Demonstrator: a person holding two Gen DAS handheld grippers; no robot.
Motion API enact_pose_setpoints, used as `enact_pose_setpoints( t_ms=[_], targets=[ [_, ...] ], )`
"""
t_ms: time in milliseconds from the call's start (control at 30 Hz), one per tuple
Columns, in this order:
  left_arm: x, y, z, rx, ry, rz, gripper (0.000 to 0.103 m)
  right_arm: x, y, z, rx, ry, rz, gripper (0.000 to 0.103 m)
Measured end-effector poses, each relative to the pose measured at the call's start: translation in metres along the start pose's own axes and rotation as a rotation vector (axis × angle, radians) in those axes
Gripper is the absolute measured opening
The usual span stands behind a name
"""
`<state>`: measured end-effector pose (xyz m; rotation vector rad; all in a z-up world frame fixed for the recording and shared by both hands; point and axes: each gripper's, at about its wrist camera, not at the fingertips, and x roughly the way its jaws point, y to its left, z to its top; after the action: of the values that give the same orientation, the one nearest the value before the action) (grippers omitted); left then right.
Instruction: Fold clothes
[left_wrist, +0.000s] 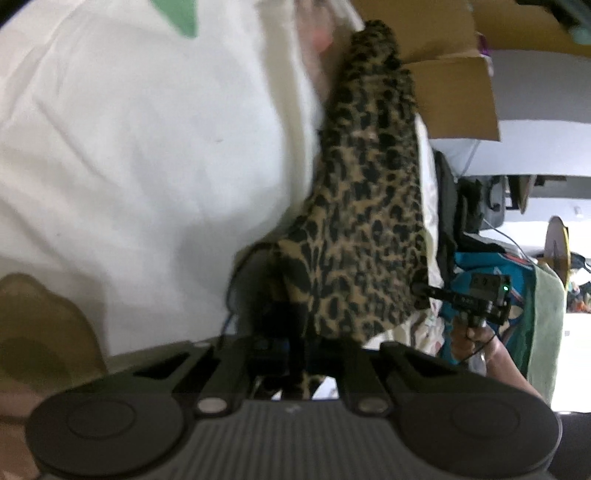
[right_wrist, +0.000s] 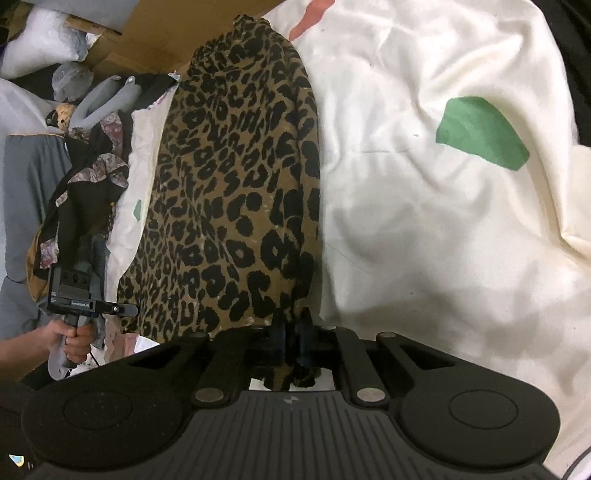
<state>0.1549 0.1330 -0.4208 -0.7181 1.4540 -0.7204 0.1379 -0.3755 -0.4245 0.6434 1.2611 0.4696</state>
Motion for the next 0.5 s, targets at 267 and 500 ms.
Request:
enact_pose_setpoints(
  t_ms=[267, 500],
  targets=[
    [-0.029, -0.019, -0.005, 0.025, 0.005, -0.017, 0.006, -0.018, 0.015, -0.006, -0.018, -0.015, 0.049, 0.004],
    [-0.048, -0.036, -0.017, 0.044, 0.044, -0.013, 0.006, -0.037, 0.02, -0.021, -0.034, 0.002, 0.087, 0.004]
  ],
)
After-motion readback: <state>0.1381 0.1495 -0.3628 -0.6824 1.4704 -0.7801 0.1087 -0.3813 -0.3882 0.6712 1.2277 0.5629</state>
